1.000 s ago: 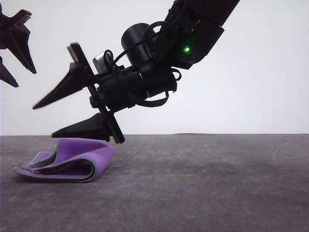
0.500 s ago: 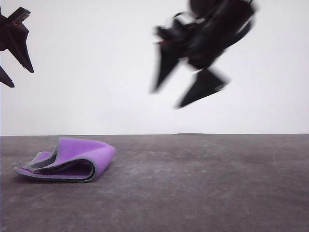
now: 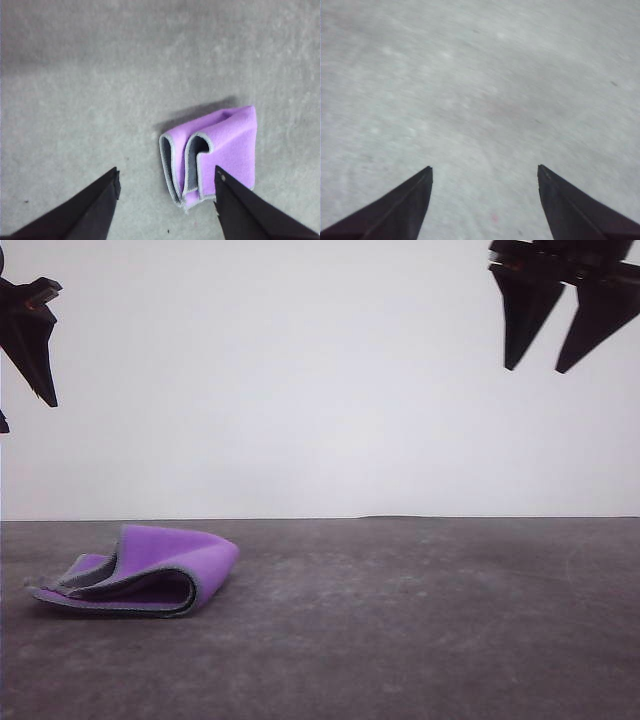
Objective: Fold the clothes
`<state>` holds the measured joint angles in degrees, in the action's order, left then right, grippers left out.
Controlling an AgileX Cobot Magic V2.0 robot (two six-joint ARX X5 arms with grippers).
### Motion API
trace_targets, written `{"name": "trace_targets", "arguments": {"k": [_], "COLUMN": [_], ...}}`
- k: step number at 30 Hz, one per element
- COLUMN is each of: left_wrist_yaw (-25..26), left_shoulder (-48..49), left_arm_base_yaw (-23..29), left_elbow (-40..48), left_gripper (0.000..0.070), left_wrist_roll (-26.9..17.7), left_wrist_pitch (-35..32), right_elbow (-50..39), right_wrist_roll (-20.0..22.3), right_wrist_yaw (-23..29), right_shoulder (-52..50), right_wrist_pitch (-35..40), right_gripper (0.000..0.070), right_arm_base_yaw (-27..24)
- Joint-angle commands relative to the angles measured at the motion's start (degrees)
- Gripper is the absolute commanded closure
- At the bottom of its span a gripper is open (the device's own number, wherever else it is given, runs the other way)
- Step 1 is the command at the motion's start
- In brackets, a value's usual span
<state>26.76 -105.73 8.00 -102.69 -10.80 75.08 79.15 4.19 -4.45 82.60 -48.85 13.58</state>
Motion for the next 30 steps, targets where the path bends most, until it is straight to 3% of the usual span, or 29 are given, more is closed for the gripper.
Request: {"name": "trace_targets", "arguments": {"k": [1,3,4,5,6,7,9,30], "left_wrist_yaw": [-0.2,-0.2,-0.2,-0.2,-0.2,-0.2,-0.2,-0.2], "left_shoulder": [-0.5,-0.5,-0.5,-0.5,-0.5,-0.5,-0.5,-0.6], "left_arm_base_yaw": [-0.1,-0.1,-0.2,-0.3,-0.4,-0.4,-0.6,-0.7], "left_elbow": [-1.1,-1.1,-1.1,-1.1,-1.1,-1.1,-1.1,-1.1], "left_gripper": [0.0336,0.0352,0.0372,0.0455,0.0595,0.0657,0.0691,0.0684], "left_wrist_roll": [0.5,0.5,0.4,0.1,-0.3,-0.7,-0.9,-0.1], "left_wrist_pitch": [0.0,0.1,0.1,0.2,0.4,0.6,1.0,-3.6], "right_elbow": [1.2,1.2,1.2,1.2,1.2,1.2,1.2,1.2], "right_wrist_roll": [1.0,1.0,1.3,1.7,2.3,2.8,3.3,3.3], "right_wrist_yaw": [0.0,-0.1,-0.1,-0.1,0.0,0.0,0.0,0.0], "right_shoulder": [0.7,0.8,0.8,0.8,0.8,0.8,0.8,0.8], "right_wrist_pitch": [-0.1,-0.2,-0.2,-0.2,-0.3,-0.3,-0.3,0.0], "right_gripper": [0.0282,0.0285,0.0362,0.0486,0.0648,0.0676,0.0685,0.0685], "right_arm_base_yaw": [-0.3,-0.8,-0.8,-0.8,-0.8,-0.8,-0.8,-0.7]}}
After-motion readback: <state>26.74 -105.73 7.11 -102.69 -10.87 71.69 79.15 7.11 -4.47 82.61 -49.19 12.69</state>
